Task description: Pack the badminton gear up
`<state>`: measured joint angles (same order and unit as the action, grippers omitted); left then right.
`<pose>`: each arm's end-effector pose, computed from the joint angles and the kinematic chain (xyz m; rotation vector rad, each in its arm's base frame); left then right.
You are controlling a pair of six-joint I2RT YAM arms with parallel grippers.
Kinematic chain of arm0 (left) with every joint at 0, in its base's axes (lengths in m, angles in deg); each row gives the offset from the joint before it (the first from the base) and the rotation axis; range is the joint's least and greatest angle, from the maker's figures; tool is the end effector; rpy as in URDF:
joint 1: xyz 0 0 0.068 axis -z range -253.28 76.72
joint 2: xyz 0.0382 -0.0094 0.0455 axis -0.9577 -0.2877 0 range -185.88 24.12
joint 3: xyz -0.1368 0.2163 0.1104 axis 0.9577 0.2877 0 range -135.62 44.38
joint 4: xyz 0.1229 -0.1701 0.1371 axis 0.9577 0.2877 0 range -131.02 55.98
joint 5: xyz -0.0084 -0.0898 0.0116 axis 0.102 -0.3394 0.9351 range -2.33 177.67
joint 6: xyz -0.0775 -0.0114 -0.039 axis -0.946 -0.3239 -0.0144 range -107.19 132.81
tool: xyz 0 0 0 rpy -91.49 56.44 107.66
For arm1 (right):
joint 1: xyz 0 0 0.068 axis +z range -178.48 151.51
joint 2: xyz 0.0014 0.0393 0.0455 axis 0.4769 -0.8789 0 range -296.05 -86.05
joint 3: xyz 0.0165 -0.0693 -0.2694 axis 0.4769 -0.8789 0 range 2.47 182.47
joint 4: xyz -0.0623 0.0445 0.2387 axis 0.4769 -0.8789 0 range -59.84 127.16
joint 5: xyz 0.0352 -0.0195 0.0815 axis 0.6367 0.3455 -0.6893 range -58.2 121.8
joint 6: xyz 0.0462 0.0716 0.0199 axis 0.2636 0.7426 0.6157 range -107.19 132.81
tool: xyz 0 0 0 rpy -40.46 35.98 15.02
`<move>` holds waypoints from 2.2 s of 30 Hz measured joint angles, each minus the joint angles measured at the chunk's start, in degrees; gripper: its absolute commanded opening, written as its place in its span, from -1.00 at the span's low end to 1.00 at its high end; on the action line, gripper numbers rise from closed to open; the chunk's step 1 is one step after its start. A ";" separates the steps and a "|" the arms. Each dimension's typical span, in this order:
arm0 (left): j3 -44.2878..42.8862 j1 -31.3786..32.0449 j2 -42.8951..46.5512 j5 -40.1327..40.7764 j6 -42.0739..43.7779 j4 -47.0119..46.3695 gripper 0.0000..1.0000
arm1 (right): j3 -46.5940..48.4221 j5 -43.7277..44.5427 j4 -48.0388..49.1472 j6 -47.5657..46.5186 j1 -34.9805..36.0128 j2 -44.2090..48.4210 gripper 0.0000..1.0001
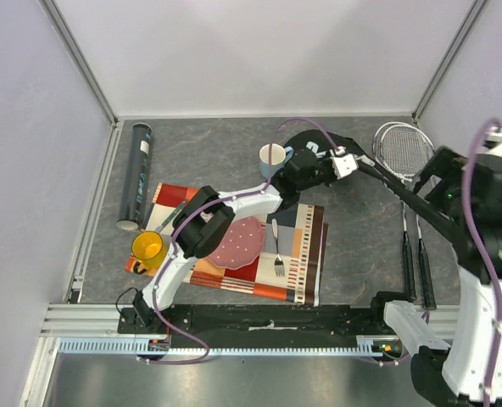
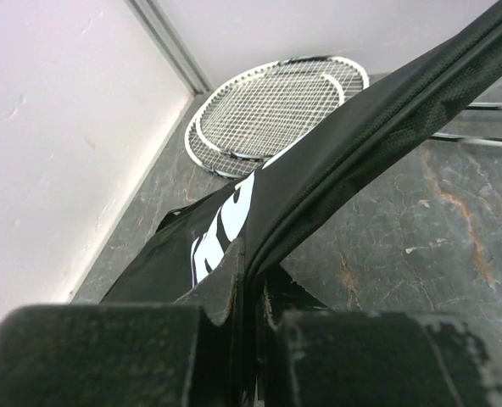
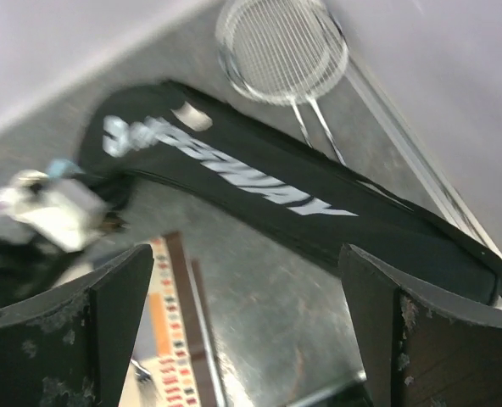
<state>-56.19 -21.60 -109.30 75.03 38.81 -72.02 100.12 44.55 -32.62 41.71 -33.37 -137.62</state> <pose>0.3488 -0.4687 0.2285 1.1498 1.1514 -0.5229 0.1060 -0.0262 0.4747 0.7095 1.8420 0.0524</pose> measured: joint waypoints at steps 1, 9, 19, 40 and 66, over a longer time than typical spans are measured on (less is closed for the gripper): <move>1.29 -0.22 0.87 -1.05 -0.04 -1.18 -0.96 | -3.15 1.03 -0.20 0.02 0.00 -0.63 0.95; 9.31 -1.36 5.81 -14.01 -0.87 -8.04 -0.95 | -14.60 -1.01 4.81 0.20 0.00 -11.04 0.95; 16.65 -0.79 6.91 -19.96 -1.57 -9.33 0.56 | -14.91 -3.63 12.90 -0.37 0.00 -12.92 0.96; 14.36 -0.37 22.64 -29.49 -37.18 7.39 0.34 | -23.52 -11.69 30.47 -14.27 -3.69 -47.43 0.62; 21.09 1.44 32.13 -26.73 -49.53 24.00 0.17 | -12.35 -19.47 29.83 -26.25 -7.50 -57.37 -1.00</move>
<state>-35.10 -20.15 -77.17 48.30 -10.72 -48.02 87.77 25.08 -2.78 15.46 -40.87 -195.00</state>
